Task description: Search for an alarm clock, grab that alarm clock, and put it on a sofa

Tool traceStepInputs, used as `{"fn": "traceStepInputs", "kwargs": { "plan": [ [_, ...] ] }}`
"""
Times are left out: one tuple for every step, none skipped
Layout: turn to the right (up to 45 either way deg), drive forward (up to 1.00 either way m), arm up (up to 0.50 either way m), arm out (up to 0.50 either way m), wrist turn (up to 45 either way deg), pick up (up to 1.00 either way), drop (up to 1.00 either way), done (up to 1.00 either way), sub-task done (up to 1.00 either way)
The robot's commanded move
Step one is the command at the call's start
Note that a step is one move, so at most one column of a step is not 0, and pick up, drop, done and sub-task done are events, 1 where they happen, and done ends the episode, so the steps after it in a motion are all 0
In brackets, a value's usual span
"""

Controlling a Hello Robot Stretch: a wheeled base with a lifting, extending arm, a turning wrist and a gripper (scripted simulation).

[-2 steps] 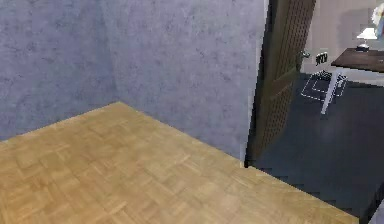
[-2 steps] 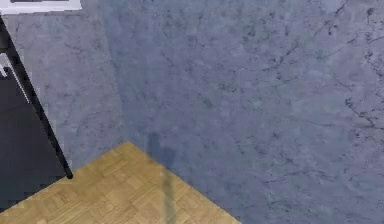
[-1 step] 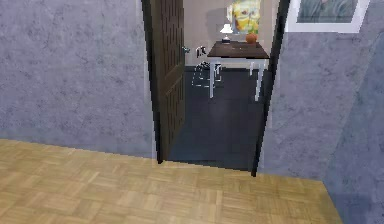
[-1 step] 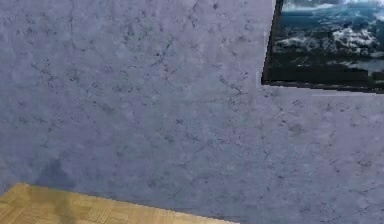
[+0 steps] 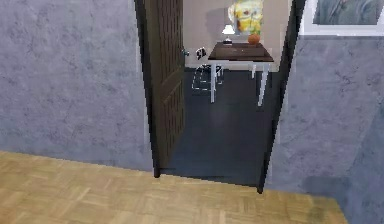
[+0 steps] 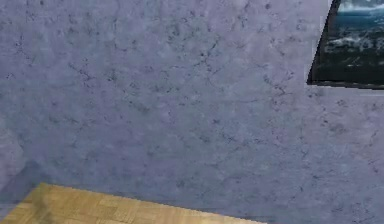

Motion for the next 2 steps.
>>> {"fn": "traceStepInputs", "kwargs": {
  "plan": [
    [9.0,0.00,0.00,0.00,0.0,0.00,0.00,0.00,0.00],
    [0.0,1.00,0.00,0.00,0.0,0.00,0.00,0.00,0.00]
  ]
}}
